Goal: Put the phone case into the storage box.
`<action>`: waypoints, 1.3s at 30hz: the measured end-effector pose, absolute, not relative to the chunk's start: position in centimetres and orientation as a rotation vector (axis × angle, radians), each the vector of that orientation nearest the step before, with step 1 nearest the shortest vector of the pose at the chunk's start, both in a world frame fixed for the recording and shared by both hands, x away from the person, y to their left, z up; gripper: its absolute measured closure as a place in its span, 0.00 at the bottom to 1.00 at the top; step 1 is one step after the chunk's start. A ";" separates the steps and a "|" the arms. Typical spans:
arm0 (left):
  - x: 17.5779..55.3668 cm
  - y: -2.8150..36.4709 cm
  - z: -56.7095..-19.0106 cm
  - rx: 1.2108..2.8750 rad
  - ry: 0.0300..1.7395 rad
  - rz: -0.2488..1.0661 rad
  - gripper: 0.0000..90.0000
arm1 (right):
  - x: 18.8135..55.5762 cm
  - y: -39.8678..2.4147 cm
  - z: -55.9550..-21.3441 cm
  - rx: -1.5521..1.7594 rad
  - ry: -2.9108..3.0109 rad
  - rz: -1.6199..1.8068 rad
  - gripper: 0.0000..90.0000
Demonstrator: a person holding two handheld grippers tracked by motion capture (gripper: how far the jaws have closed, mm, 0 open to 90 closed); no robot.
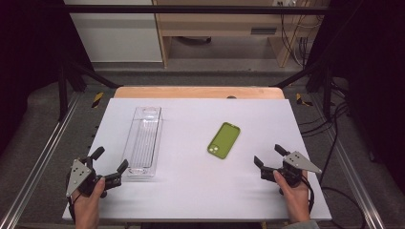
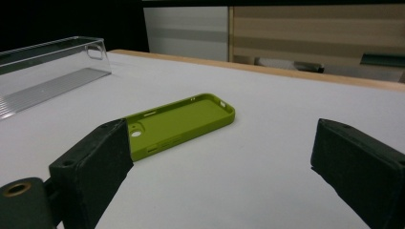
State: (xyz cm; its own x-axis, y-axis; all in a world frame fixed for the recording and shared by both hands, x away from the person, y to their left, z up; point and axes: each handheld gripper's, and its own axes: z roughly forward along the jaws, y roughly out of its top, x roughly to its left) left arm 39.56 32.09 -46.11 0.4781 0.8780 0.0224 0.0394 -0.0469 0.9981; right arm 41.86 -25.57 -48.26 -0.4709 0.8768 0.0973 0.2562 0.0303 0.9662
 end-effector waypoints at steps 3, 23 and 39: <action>39.5 32.0 -46.1 1.471 0.850 0.829 0.01 | 42.0 -25.4 -48.3 1.192 1.805 1.449 0.07; 39.4 32.3 -46.2 1.471 0.868 0.827 0.01 | 47.7 -23.0 -46.3 1.240 2.112 1.096 0.15; 39.5 32.1 -46.3 1.488 0.871 0.818 0.01 | 53.4 -22.6 -43.8 1.300 2.201 0.907 0.20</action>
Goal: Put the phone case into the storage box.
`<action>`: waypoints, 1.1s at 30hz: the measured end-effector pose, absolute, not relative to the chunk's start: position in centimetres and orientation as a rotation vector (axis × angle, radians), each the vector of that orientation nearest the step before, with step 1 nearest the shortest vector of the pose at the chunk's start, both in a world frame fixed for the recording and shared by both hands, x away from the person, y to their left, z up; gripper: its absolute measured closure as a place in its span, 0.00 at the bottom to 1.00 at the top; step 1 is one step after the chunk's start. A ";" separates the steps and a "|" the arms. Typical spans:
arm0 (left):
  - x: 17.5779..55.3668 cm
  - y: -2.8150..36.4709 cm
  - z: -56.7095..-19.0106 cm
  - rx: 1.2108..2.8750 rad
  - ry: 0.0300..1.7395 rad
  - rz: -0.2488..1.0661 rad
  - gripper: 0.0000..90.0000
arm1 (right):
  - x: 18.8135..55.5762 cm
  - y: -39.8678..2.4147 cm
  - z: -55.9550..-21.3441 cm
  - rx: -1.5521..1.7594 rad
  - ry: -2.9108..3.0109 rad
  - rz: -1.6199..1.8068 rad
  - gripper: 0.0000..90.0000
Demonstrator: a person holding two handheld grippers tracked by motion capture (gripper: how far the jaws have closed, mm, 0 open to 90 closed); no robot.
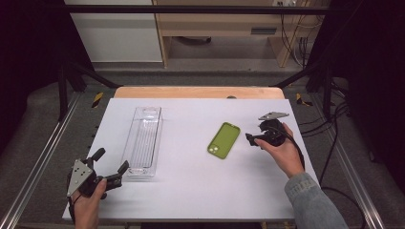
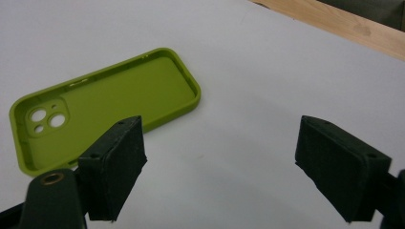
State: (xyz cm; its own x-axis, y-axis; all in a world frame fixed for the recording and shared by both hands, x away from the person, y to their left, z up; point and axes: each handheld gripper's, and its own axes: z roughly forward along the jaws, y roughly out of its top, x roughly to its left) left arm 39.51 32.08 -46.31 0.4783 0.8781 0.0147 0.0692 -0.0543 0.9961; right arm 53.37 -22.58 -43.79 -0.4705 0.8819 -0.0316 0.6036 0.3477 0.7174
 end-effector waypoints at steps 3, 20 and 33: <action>39.5 32.0 -46.3 1.501 0.864 0.819 0.01 | 54.7 -22.0 -43.5 1.283 2.202 0.903 0.24; 39.5 32.1 -46.3 1.498 0.862 0.820 0.01 | 59.2 -18.8 -44.5 1.290 2.242 0.854 0.45; 39.6 32.1 -46.3 1.498 0.863 0.821 0.01 | 60.7 -18.3 -46.3 1.289 2.278 0.889 0.61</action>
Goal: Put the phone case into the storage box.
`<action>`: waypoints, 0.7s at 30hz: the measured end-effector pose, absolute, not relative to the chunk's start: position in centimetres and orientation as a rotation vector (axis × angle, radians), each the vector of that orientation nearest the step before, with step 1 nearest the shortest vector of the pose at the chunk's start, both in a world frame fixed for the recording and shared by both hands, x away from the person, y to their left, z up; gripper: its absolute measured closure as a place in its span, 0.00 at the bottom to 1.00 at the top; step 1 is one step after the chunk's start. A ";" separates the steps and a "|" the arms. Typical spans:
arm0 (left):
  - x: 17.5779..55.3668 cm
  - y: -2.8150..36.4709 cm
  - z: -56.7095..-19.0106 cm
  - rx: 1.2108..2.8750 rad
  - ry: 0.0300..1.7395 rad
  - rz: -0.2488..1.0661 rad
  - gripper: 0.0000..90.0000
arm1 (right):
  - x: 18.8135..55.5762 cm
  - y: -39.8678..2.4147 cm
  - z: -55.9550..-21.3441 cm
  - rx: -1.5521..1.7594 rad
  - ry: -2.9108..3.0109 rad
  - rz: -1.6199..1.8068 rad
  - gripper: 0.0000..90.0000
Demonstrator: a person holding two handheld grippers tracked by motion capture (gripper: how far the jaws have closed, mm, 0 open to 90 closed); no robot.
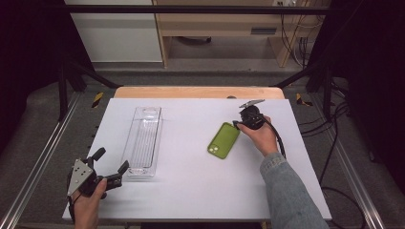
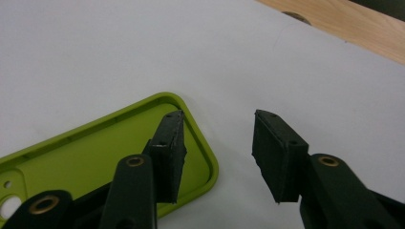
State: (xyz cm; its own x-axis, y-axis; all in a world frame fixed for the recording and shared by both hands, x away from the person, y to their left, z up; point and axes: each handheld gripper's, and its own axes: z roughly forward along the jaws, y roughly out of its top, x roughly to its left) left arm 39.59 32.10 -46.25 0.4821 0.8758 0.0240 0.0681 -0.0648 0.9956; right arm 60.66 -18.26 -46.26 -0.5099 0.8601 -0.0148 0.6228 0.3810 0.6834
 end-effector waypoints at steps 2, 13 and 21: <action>39.6 32.1 -46.3 1.500 0.865 0.822 0.01 | 60.8 -18.1 -46.6 1.283 2.300 0.894 0.64; 39.6 32.2 -46.3 1.499 0.873 0.820 0.02 | 61.3 -17.7 -48.2 1.302 2.347 0.901 0.74; 39.6 32.3 -46.3 1.490 0.880 0.815 0.02 | 61.6 -18.0 -48.6 1.351 2.343 0.959 0.79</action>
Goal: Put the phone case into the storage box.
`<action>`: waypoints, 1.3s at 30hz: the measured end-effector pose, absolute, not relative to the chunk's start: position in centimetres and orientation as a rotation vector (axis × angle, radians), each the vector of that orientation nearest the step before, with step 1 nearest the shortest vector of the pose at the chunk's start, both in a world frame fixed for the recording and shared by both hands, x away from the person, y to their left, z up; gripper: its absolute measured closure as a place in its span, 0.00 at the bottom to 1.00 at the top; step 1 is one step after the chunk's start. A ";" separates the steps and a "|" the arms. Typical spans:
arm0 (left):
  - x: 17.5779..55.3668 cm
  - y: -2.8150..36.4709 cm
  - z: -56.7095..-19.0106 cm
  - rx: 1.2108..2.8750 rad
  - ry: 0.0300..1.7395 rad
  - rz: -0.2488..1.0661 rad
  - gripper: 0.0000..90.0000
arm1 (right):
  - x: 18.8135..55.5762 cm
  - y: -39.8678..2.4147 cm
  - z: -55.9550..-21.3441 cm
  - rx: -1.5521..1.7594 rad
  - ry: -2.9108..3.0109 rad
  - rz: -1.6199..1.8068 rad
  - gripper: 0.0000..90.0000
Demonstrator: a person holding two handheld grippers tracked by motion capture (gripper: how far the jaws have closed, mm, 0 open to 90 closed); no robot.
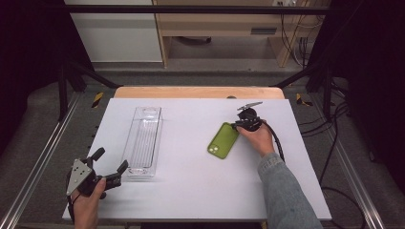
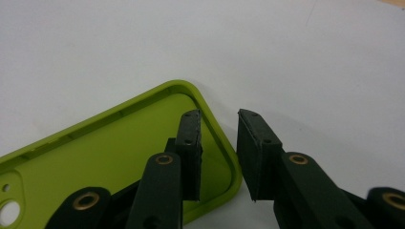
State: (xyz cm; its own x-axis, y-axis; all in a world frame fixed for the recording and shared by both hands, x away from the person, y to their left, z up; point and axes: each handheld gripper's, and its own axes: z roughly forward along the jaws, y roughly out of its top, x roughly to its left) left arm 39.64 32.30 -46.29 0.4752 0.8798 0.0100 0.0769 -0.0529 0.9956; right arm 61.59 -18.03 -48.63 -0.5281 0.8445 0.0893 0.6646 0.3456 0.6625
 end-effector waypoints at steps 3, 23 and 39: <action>39.6 32.3 -46.3 1.490 0.880 0.814 0.02 | 61.6 -18.1 -48.7 1.356 2.346 0.955 0.80; 39.6 32.2 -46.3 1.490 0.878 0.805 0.02 | 62.0 -18.7 -49.2 1.302 2.379 0.970 0.90; 39.6 32.4 -46.3 1.483 0.885 0.808 0.02 | 60.6 -18.8 -47.8 1.212 2.395 0.988 0.98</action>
